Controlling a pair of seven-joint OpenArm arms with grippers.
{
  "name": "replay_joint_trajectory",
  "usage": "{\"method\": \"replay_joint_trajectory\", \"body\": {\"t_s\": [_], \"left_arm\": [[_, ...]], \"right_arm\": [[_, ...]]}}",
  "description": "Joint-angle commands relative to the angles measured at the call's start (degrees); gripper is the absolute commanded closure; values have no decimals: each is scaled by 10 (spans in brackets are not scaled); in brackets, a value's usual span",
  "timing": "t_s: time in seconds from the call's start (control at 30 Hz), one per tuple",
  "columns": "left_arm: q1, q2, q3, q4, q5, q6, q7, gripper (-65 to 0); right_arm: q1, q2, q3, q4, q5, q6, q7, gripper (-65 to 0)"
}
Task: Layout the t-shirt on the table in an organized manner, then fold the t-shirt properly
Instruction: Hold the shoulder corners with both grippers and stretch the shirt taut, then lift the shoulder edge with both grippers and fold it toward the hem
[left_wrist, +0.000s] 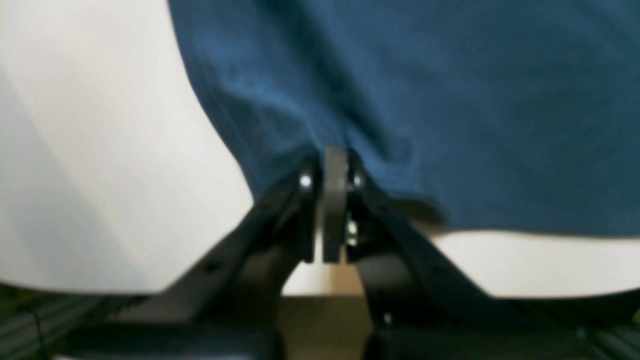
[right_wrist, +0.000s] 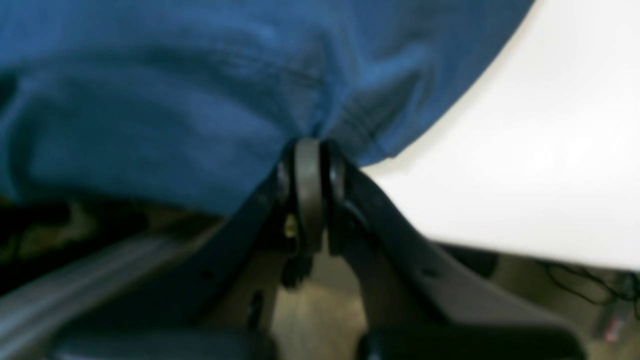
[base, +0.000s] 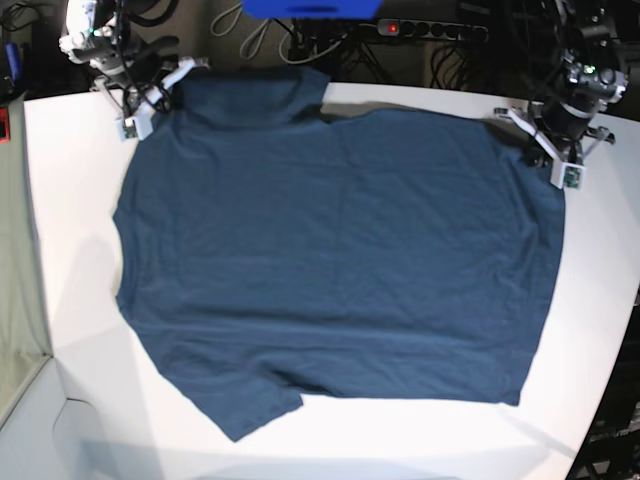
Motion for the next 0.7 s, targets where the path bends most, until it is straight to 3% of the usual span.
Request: {"method": "replay_joint_trajectory", "body": {"t_s": [0.0,0.13,0.53,0.67], "left_arm": [[0,-5,-3,25,-4,0,-12,-1],[-6,-6,-3,63,-4,0,-12,-1],[-60,-8,-3,65,1,0,-12,-1],[-74,-25,-3,55,1,0,-12,-1]], "right_arm": [[-3,3,3,30,6,1,15,0],[4,5,4,83,7,1,-7,0],[104,31,6,85,7,2,-67,0],[139,32,26,80,6,1,-85,0]]}}
